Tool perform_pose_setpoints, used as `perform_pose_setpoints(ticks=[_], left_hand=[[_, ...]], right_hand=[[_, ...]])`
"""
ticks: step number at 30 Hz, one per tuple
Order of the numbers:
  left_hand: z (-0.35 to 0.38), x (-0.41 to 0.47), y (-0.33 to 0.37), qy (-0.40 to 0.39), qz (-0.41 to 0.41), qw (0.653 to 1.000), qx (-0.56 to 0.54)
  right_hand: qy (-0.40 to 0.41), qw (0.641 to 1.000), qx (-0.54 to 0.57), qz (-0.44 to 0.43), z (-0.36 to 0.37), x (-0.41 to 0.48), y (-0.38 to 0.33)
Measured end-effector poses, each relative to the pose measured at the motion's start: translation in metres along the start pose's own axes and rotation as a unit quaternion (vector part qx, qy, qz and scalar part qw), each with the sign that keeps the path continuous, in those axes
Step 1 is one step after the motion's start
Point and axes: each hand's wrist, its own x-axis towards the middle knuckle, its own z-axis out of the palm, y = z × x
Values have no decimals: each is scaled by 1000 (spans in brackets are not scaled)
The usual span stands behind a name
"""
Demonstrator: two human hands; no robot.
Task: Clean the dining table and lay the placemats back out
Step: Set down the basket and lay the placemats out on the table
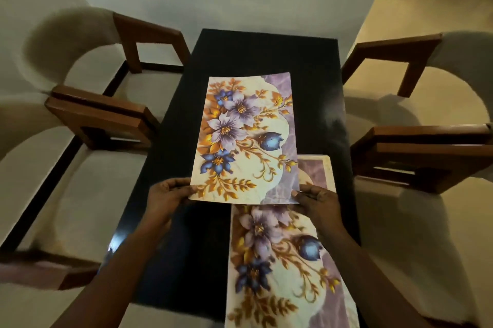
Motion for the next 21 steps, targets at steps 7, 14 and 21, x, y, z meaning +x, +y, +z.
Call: perform_pose_setpoints(ticks=[7,14,21], left_hand=[[-14,143,87,5,42,998,37],[-20,273,137,14,36,997,68],[-15,354,154,32,35,994,94]], right_hand=[[4,1000,23,8,107,106,-46],[35,998,9,43,190,197,-86],[48,997,-31,48,230,262,-100]])
